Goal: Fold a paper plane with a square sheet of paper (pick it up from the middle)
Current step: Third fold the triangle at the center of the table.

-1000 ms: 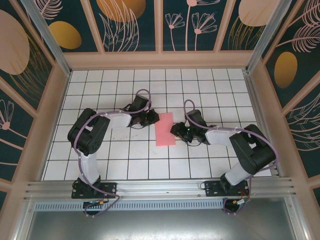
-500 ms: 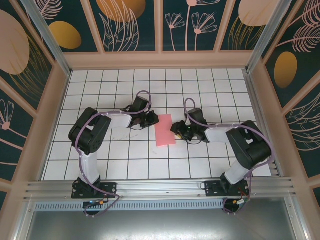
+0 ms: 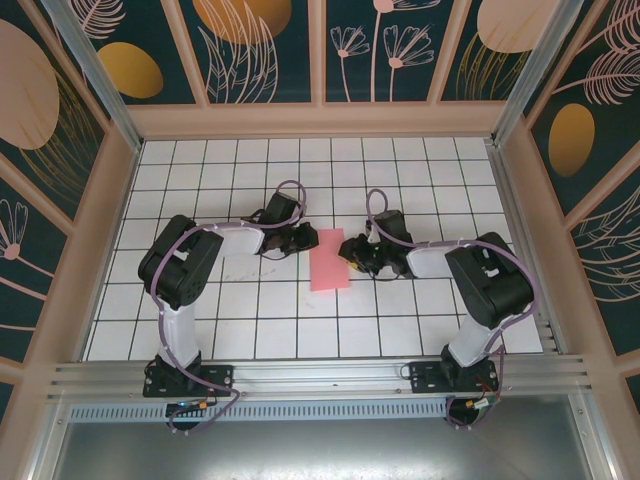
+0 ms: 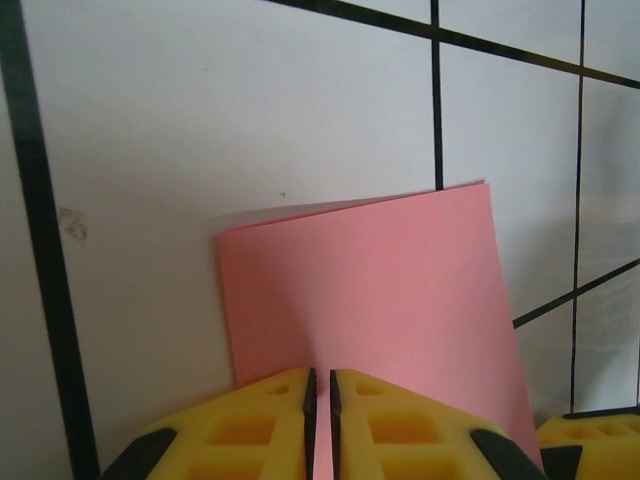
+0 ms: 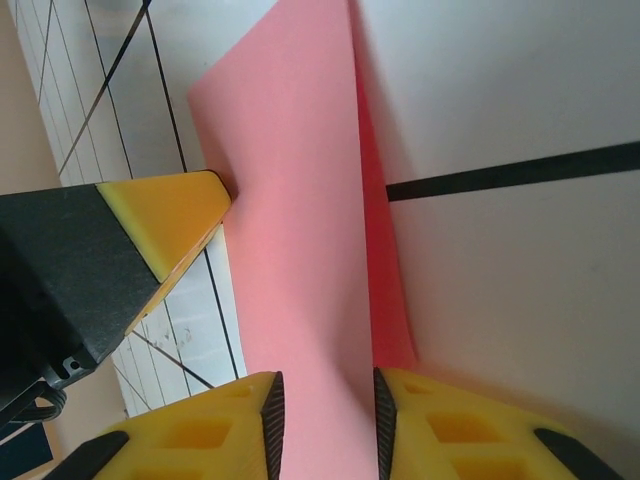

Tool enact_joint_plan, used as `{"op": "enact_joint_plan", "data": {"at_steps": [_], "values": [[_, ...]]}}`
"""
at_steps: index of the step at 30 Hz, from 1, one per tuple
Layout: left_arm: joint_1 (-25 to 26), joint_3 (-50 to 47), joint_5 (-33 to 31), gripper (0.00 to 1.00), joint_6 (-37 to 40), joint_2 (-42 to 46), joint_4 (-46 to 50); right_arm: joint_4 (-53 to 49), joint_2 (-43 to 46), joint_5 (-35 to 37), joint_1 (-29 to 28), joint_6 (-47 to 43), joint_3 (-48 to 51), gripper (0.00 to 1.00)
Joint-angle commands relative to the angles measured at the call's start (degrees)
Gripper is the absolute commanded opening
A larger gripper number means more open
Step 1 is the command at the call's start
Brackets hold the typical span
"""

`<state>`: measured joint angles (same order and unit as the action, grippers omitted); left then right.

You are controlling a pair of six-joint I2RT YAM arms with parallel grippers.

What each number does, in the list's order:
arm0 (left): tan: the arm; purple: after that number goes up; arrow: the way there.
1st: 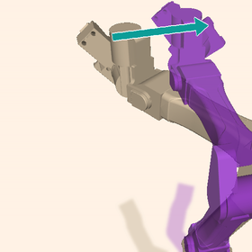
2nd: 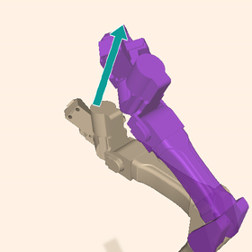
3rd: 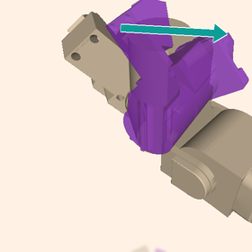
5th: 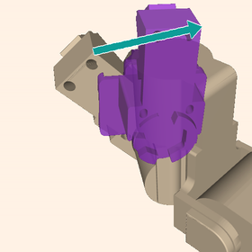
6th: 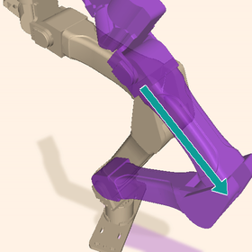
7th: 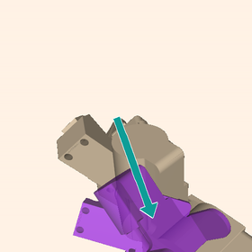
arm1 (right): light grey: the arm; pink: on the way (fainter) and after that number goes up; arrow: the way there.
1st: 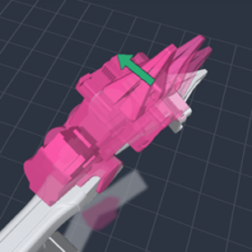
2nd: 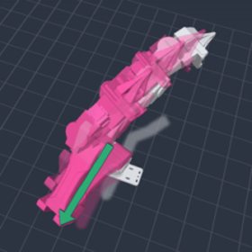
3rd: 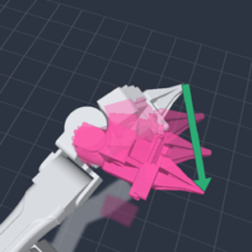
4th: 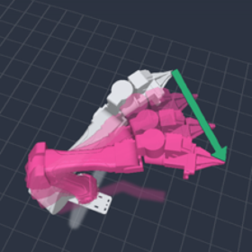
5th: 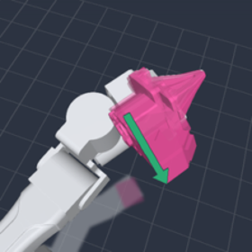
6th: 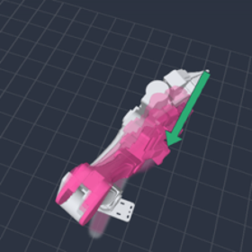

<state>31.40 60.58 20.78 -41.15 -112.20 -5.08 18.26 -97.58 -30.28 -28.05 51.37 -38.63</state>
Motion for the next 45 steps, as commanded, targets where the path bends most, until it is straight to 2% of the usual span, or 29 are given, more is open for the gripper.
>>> {"op": "enact_joint_plan", "data": {"at_steps": [1, 9, 16, 20, 24, 28, 33, 38, 45], "values": [[-0.06, 1.74, 2.07, 0.17, 4.12, -0.11, 0.99, 2.65, -1.65, -2.37, 0.89, -0.79, -1.07, 0.29], [-0.07, 0.02, 2.58, 0.26, 7.51, 7.16, 1.69, 7.81, -2.61, -4.81, 0.83, 1.71, -0.02, 0.21], [0.90, -11.08, 1.48, 0.35, 7.58, 20.43, -2.01, 7.84, -3.05, -4.83, 0.81, 2.62, 0.14, 0.13], [5.44, -16.52, -4.37, 0.41, 10.94, 27.27, -0.88, 7.49, -3.05, -4.87, 0.66, 3.84, -0.26, 0.10], [13.17, -19.17, -13.90, 0.46, 14.44, 30.79, 1.30, 5.15, -2.91, -4.55, 0.54, 4.12, -1.64, 0.10], [21.27, -18.48, -23.10, 0.49, 17.71, 29.73, 3.05, 2.74, -2.88, -4.31, 0.28, 4.00, -3.13, 0.10], [28.22, -15.66, -34.67, 0.58, 22.73, 25.74, 5.10, 0.70, -2.76, -3.73, 0.02, 3.38, -4.17, 0.10], [31.23, -12.83, -37.70, 0.66, 26.92, 21.82, 5.57, 0.68, -3.20, -3.91, -0.14, 3.45, -4.16, 0.10], [33.69, -7.04, -43.63, 0.64, 29.72, 14.76, 8.12, 0.05, -2.92, -3.73, -0.17, 3.04, -3.82, 0.10]]}}
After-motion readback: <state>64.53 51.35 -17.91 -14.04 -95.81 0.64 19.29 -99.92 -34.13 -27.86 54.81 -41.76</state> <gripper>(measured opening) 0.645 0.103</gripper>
